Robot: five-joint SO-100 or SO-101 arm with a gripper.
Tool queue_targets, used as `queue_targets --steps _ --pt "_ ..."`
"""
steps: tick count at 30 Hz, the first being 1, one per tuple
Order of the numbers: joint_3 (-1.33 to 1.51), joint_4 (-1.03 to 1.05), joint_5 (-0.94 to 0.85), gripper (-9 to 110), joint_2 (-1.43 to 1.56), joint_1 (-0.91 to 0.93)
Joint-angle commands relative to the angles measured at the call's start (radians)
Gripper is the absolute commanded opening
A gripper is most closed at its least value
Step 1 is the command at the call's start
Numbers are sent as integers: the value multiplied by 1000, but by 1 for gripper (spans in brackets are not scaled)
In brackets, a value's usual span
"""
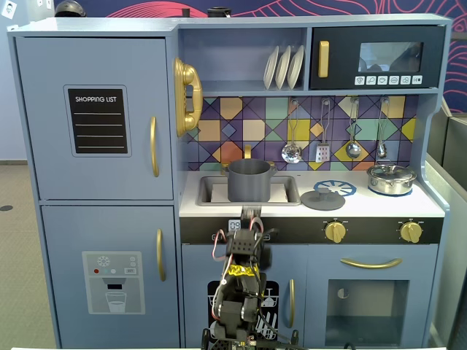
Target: Pick up the lid from the counter and put it on the gray recipient
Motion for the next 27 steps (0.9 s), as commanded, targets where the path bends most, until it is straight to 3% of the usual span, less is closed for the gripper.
queue_targets --steps 1,5,7,10,15,17,27 --pt "-218 -66 -44 0 -54 77" --pt "-305 -58 -86 0 -64 169" --pt "-308 -127 -17 0 -64 227" --pt "-252 -414 158 0 -72 310" --pt "-201 -954 173 3 -259 362" --pt "-202 -1078 170 5 -341 380" --pt "-236 -1207 147 17 -561 456"
